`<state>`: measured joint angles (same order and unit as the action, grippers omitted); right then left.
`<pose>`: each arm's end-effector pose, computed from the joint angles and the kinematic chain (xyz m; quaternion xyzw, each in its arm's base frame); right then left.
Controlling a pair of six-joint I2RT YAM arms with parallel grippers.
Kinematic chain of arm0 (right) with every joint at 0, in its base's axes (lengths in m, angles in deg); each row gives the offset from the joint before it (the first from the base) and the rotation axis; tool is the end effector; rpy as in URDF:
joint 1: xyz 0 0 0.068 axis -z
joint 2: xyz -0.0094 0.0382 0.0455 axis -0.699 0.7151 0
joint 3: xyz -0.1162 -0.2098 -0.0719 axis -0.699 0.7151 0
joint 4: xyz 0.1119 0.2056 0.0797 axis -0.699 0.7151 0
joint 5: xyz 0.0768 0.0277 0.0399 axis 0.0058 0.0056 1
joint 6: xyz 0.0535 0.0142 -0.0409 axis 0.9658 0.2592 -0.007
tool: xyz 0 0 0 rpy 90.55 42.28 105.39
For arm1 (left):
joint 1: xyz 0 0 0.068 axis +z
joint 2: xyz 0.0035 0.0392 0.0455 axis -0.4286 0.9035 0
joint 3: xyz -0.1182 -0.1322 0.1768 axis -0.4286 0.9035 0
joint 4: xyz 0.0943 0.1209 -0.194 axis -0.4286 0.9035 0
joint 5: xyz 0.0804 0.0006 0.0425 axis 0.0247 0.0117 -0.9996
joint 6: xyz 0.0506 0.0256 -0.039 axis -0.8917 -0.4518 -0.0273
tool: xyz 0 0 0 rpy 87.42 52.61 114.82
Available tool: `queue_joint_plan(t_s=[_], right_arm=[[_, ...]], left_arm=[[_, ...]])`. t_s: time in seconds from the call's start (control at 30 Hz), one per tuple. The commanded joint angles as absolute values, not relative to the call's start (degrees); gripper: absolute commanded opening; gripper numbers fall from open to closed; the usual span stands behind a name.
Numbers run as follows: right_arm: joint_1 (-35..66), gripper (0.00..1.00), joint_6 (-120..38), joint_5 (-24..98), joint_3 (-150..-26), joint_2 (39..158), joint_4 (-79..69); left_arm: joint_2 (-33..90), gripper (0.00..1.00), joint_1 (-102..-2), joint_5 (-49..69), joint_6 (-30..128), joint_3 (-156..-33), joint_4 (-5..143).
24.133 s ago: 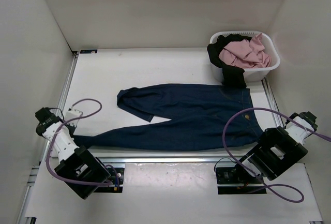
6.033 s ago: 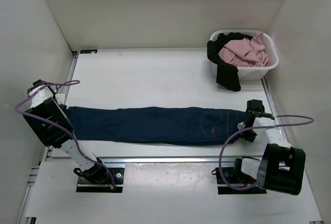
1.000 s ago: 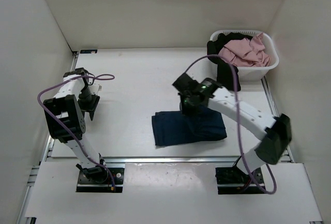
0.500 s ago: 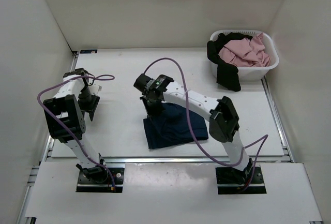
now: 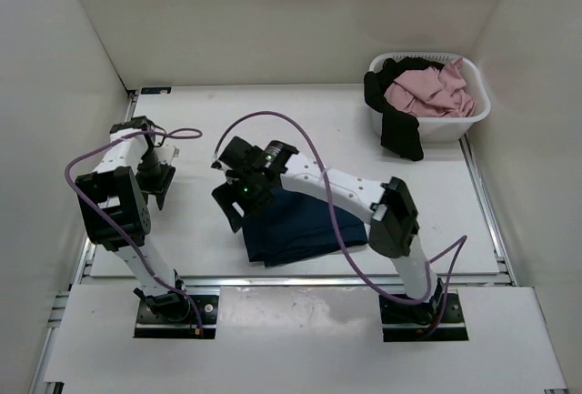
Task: Fold and stack the trousers
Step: Fold the trousers
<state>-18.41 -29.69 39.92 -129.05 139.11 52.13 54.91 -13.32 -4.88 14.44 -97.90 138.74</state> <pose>0.1923 0.3958 0.2434 -0.3866 0.8872 0.2211 0.1207 0.2859 0.0674 0.1714 -0.0968 -0.9931 -0.0420 0.0515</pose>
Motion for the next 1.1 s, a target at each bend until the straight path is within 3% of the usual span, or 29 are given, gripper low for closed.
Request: queue_joint_plan(t_s=[0.0,0.2,0.3,0.43,0.57,0.6,0.77,0.87,0.93,1.03,1.07], right_arm=[[-18.94,0.82,-32.31,36.65,-120.24,126.57,45.92],[-11.21,0.82,-22.67,27.85,-93.83,102.16,35.63],[-4.71,0.76,-17.21,24.24,-82.66,95.45,35.09],[1.28,0.76,-14.9,23.44,-73.51,92.79,35.62],[5.57,0.83,-12.36,19.75,-66.83,91.56,35.09],[6.46,0.89,-12.35,19.75,-65.43,90.95,33.61],[12.87,0.96,-11.83,26.23,-55.5,89.8,26.05],[14.99,0.94,-11.83,33.44,-48.55,88.66,19.46],[15.61,0.89,-11.83,36.69,-44.16,88.66,13.84],[16.93,0.68,-12.44,42.33,-41.25,88.66,8.73],[16.93,0.46,-12.44,42.94,-39.85,88.66,8.03]], left_arm=[[49.63,0.58,-17.35,0.5,11.49,-104.94,139.7],[48.21,0.71,-33.16,13.14,7.87,-115.85,141.47],[49.61,0.74,-38.45,18.97,6.65,-121.04,139.9],[53.12,0.77,-49.42,21.71,6.12,-123.16,134.72],[58.82,0.8,-55.69,21.71,6.91,-123.77,132.33],[59.89,0.8,-56.22,21.71,7.43,-123.77,131.46],[62.89,0.8,-56.84,28.56,6.91,-120.44,131.45],[62.89,0.64,-56.84,25.85,6.29,-115.61,130.83],[61.84,0.47,-56.84,25.84,5.77,-112.97,130.3],[61.31,0.21,-56.23,24.97,5.76,-111.82,130.3],[61.31,0.14,-55.7,24.09,5.76,-111.82,130.3]])
